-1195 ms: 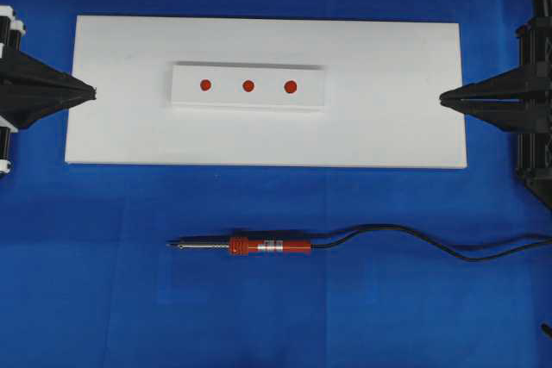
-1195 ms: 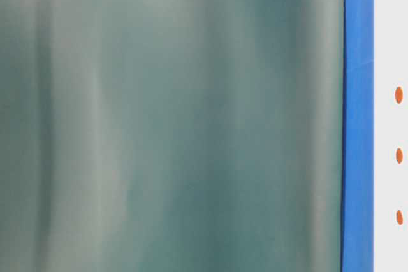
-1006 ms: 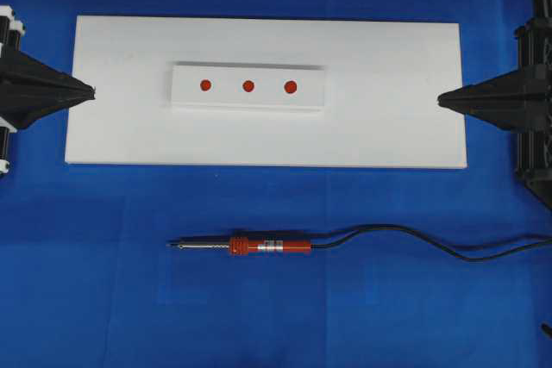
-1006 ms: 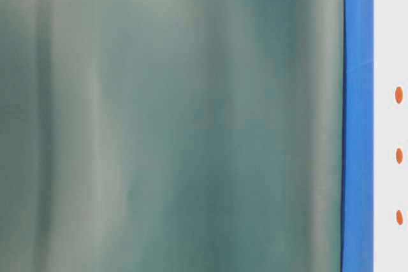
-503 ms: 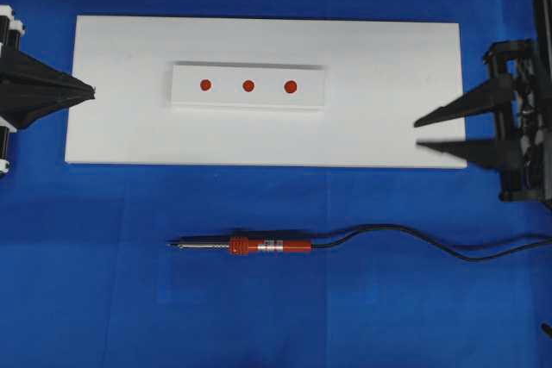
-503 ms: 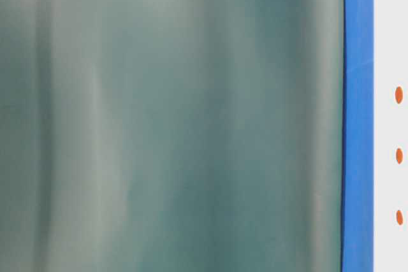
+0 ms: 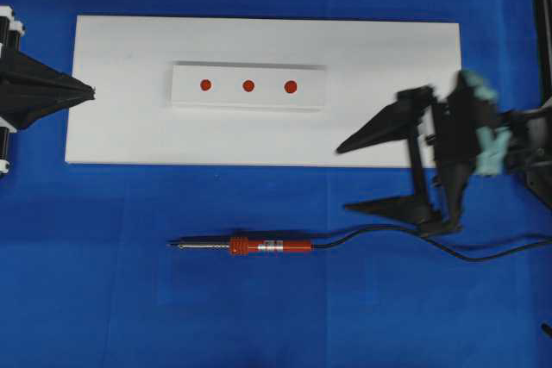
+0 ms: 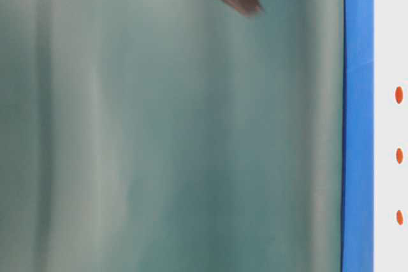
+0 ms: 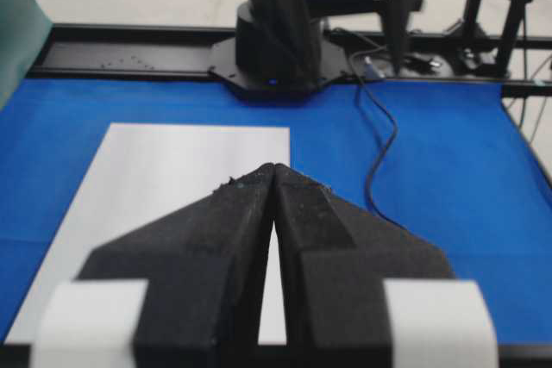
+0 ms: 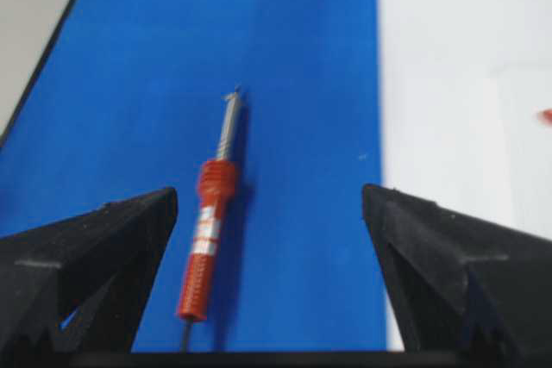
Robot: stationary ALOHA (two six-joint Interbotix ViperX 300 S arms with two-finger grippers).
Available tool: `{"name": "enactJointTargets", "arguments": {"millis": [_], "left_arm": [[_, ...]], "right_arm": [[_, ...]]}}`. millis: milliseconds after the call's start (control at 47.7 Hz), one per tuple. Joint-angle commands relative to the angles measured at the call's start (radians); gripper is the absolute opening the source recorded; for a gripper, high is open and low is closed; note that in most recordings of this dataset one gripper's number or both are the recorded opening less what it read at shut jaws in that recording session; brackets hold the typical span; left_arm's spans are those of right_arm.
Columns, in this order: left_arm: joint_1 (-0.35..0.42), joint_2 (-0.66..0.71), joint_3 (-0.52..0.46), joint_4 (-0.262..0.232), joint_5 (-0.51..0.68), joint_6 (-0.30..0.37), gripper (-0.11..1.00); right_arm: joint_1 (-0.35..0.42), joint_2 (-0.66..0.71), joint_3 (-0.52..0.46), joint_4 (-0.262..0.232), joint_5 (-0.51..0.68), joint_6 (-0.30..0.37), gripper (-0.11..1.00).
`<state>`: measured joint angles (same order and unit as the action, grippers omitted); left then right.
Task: Touch the tip of the soldering iron to the mark.
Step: 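Move the right gripper down over the red soldering iron handle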
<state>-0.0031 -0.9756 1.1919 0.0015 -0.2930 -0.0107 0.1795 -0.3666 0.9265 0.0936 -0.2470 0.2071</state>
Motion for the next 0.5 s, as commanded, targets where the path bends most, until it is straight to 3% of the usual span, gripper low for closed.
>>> {"name": "enactJointTargets", "arguments": {"millis": [0, 482], "left_arm": [[0.000, 0.003, -0.008, -0.003, -0.006, 0.000, 0.00], [0.000, -0.009, 0.011, -0.002, -0.006, 0.002, 0.00]], "right_arm": [[0.021, 0.072, -0.072, 0.023, -0.008, 0.000, 0.84], [0.078, 0.477, -0.284, 0.143, -0.048, 0.000, 0.84]]}}
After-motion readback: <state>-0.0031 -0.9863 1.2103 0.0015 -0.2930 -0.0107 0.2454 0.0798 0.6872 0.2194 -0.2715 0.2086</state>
